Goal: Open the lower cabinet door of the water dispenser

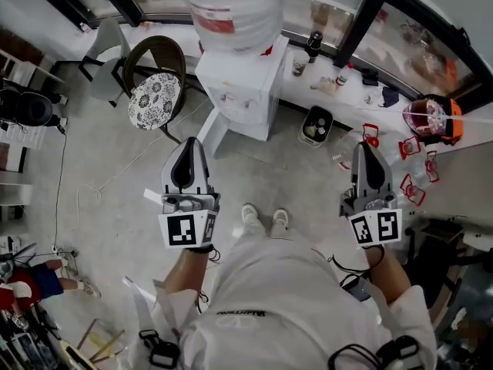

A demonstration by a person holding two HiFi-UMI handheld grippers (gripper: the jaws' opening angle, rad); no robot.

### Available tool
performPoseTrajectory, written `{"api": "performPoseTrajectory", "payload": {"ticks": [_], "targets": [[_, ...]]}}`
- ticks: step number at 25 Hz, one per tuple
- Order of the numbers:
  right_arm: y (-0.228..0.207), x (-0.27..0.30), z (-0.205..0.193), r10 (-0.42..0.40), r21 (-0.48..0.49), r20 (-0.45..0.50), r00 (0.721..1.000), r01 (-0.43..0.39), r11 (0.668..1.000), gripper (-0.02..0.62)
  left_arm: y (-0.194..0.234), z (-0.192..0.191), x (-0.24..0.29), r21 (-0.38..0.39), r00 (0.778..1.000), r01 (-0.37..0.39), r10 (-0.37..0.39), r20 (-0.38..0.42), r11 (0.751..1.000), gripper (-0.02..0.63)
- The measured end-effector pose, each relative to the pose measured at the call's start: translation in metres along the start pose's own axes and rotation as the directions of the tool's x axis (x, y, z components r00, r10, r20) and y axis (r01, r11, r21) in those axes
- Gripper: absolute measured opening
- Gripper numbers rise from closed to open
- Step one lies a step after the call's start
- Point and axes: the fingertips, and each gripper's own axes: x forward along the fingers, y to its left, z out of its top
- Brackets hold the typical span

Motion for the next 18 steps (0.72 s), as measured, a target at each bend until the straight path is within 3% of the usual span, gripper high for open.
{"api": "performPoseTrajectory", "payload": {"ticks": [18], "targets": [[-0.002,-0.008,0.002,0.003,-0.013,-0.003,1.0,-0.003,1.0,0.023,-0.016,0.007,0.001,-0.003,1.0,0.015,-0.015,0.011,1.0,0.002]]}}
